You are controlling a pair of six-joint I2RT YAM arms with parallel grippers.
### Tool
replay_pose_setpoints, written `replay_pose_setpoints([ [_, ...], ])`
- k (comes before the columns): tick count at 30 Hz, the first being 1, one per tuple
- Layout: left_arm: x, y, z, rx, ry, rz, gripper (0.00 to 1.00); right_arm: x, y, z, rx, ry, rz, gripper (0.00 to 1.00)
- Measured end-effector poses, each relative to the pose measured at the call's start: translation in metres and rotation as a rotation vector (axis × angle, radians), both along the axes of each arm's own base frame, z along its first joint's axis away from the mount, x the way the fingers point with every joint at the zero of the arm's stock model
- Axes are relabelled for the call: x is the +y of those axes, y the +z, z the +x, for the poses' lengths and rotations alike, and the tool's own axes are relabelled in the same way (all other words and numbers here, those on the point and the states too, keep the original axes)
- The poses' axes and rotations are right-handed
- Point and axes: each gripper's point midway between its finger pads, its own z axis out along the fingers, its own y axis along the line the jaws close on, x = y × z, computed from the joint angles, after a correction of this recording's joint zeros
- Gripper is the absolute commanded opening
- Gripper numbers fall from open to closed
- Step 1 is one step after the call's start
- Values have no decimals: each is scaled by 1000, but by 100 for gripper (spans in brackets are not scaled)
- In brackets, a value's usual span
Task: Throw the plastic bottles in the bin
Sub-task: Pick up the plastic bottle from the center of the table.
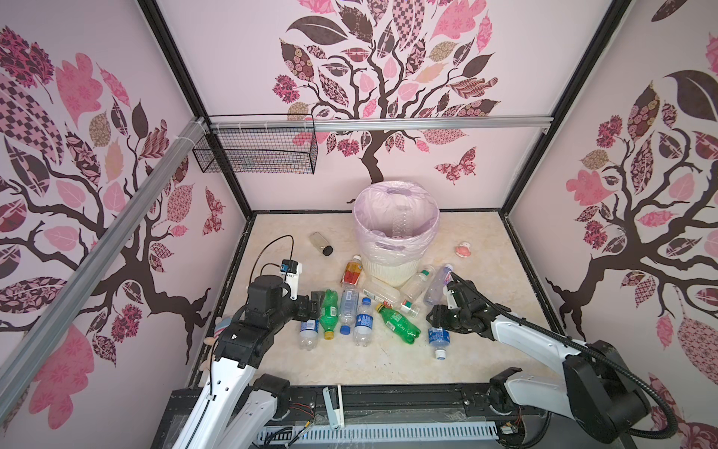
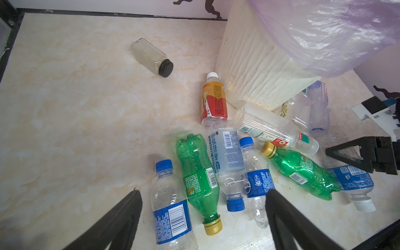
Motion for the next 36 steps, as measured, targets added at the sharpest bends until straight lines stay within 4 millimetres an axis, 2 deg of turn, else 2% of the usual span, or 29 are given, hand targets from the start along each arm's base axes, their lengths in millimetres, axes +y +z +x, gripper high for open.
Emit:
replay_pose_setpoints([
  [5,0,0,0,0,0,0,92,-9,4,-3,-6,-15,-40,57],
  [8,0,0,0,0,0,0,92,-15,18,-1,-34,-28,-68,57],
  [15,0,0,0,0,2,0,92,-20,84,21,-195,-66,-77,56],
  [21,1,0,0,0,4,-1,92,-22,132,37,-287,-73,-96,55],
  [28,1,2,-1,-8,6,-5,92,-18,210,63,-452,-78,-87,56],
  [36,2,4,-2,-17,9,-11,92,-6,295,92,-610,-69,-46,56],
])
